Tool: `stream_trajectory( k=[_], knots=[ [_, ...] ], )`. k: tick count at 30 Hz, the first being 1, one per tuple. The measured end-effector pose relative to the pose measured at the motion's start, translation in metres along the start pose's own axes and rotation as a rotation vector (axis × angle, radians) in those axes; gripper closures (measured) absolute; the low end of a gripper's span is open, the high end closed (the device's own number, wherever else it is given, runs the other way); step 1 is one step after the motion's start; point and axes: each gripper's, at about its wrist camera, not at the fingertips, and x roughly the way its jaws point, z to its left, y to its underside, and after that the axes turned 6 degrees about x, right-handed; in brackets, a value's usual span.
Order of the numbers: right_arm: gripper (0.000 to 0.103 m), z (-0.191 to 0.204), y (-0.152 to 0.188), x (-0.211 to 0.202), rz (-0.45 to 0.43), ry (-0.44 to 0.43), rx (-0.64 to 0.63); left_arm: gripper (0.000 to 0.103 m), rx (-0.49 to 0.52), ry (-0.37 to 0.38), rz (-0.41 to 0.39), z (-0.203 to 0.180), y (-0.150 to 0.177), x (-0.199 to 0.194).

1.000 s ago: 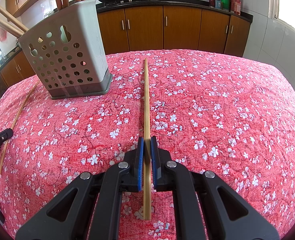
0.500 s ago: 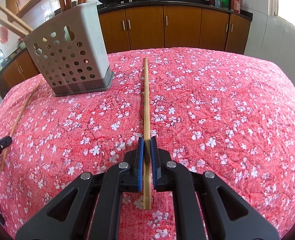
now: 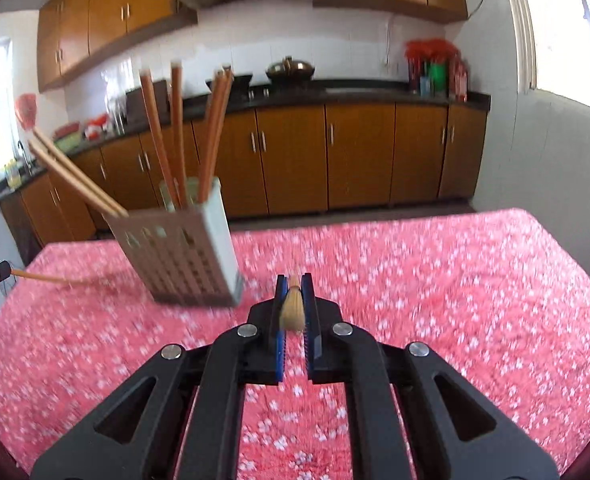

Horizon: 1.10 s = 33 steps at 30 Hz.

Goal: Organize utensils
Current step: 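Lift both held chopsticks up over the metal holder with both tools, then drop both chopsticks into the holder by opening both tools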

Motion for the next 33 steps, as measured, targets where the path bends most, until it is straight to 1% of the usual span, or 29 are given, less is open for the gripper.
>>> stream_trajectory(
  k=[4,8,12,15,20,22,24,26,28,30,32,33],
  knots=[
    [0.095,0.010,-0.013,-0.009,-0.038,-0.029,0.002,0.095,-0.007,0.025,-0.029,-0.001,-0.013,-0.009],
    [0.095,0.017,-0.035,-0.029,-0.088,-0.101,0.015,0.095,-0.009,0.080,-0.070,-0.006,-0.030,-0.024],
    [0.095,0.027,-0.056,-0.049,-0.129,-0.184,0.037,0.095,-0.002,0.142,-0.132,-0.019,-0.049,-0.047],
    [0.095,0.036,-0.069,-0.063,-0.168,-0.239,0.048,0.095,-0.013,0.173,-0.177,-0.026,-0.064,-0.059],
    [0.095,0.058,-0.097,-0.083,-0.292,-0.292,0.047,0.095,-0.043,0.180,-0.290,-0.040,-0.097,-0.074],
    [0.095,0.066,-0.109,-0.085,-0.358,-0.288,0.043,0.095,-0.065,0.179,-0.343,-0.046,-0.114,-0.077],
    [0.095,0.071,-0.116,-0.081,-0.397,-0.275,0.043,0.095,-0.080,0.176,-0.383,-0.050,-0.127,-0.077],
    [0.095,0.077,-0.120,-0.072,-0.432,-0.252,0.040,0.095,-0.085,0.150,-0.428,-0.056,-0.140,-0.073],
    [0.095,0.081,-0.122,-0.056,-0.442,-0.223,0.030,0.095,-0.082,0.118,-0.457,-0.063,-0.148,-0.063],
    [0.095,0.083,-0.118,-0.043,-0.435,-0.210,0.029,0.095,-0.094,0.121,-0.453,-0.065,-0.152,-0.049],
    [0.095,0.083,-0.115,-0.021,-0.403,-0.196,0.036,0.095,-0.118,0.132,-0.421,-0.067,-0.151,-0.028],
    [0.095,0.084,-0.112,-0.018,-0.391,-0.193,0.039,0.095,-0.129,0.144,-0.405,-0.067,-0.150,-0.018]
  ],
)
